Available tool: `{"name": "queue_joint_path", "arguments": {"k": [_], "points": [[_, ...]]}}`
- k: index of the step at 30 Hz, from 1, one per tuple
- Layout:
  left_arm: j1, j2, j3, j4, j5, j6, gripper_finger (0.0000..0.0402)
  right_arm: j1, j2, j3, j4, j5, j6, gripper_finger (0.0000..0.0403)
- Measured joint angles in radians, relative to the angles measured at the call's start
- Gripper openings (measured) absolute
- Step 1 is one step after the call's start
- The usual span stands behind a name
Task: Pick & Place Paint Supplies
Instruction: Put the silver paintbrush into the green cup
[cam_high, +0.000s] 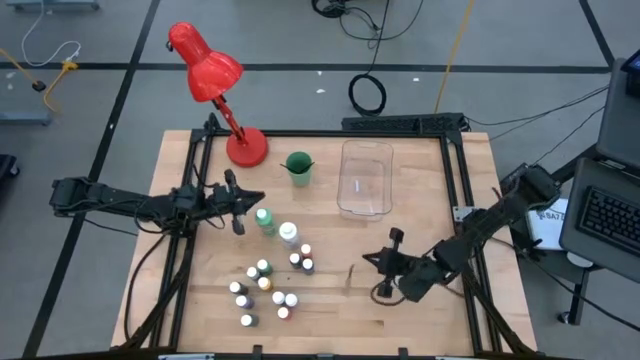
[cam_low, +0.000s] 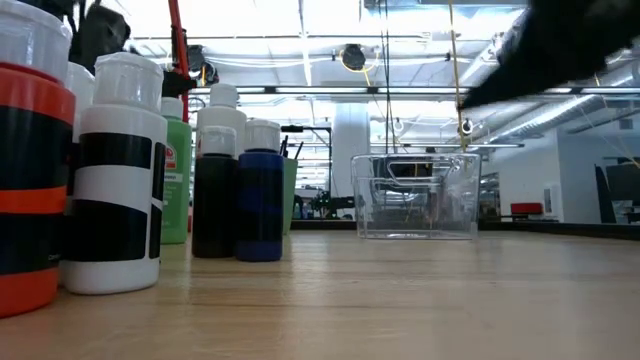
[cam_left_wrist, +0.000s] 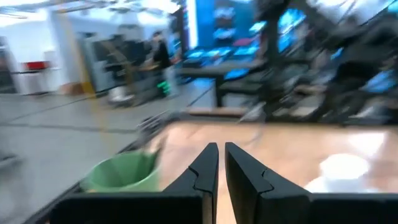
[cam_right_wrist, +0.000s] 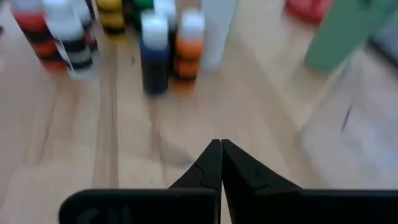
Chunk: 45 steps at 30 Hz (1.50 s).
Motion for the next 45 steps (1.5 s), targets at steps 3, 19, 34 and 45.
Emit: {"name": "queue_joint_path", "arguments": {"k": [3,19,34,45], "points": [[-0.001,0.022,0.016,0.041,0.105,-0.011,0.0033,-0.014,-0.045,0.0,0.122,0.061,-0.207,0.0003],[-0.052,0.124,0.081,-0.013,0.128,0.03,0.0033,-0.082,-0.032,0.001,-0.007,-0.47,-0.116,0.0],[-0.051,0.126,0.081,-0.035,0.112,0.07,0.0033,-0.081,0.25,0.213,-0.052,-0.615,-0.903,0.0107],[-0.051,0.126,0.081,-0.049,0.109,0.075,0.0033,-0.108,0.477,0.579,-0.616,-0.605,-1.136,0.015]]}}
